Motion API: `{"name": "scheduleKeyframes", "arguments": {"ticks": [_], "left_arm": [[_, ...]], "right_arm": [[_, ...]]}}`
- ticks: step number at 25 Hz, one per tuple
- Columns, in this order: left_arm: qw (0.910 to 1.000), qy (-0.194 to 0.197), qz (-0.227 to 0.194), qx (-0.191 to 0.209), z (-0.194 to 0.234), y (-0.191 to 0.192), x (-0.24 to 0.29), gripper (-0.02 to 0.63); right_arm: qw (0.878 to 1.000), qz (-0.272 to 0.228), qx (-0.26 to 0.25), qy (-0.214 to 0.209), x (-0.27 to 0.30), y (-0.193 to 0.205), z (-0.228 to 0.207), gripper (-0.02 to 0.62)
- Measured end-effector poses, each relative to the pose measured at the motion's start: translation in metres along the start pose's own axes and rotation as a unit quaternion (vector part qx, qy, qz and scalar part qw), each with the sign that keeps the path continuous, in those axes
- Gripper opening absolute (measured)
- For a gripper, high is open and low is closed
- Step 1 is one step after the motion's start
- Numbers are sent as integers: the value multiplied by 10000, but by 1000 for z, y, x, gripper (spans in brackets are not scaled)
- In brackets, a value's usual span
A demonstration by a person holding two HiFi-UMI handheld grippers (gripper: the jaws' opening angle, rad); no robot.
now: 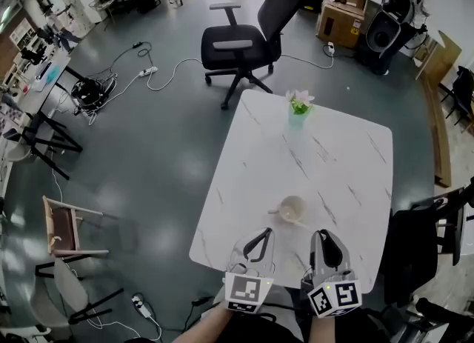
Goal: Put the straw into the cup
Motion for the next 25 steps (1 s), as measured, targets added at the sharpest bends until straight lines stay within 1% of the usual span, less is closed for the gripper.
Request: {"name": "scheduleKeyframes", "arguments": {"ticks": [7, 17, 22, 25], "left_arm": [[9998, -73, 158, 9, 8, 12, 18, 2], [9989, -92, 446, -91, 16, 34, 37, 2], [9982, -141, 561, -154, 20, 47, 44, 2], [9977, -172, 624, -193, 22, 49, 45, 2]], "right_arm": [[9996, 283, -7, -66, 27, 19, -14, 48], [9970, 738, -198, -103, 53, 52, -26, 49], [9936, 983, -521, -213, 66, 70, -30, 49], [9921, 1097, -551, -255, 70, 74, -30, 49]]}}
Point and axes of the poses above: the fingertips, and each gripper's own axes: x forward along the fingers, z to its left, y out of its underside, the point moved 9 cm from there along -x, backward along the fingers, and after that the axes turned 15 degrees about -z, right-handed, at the moved point
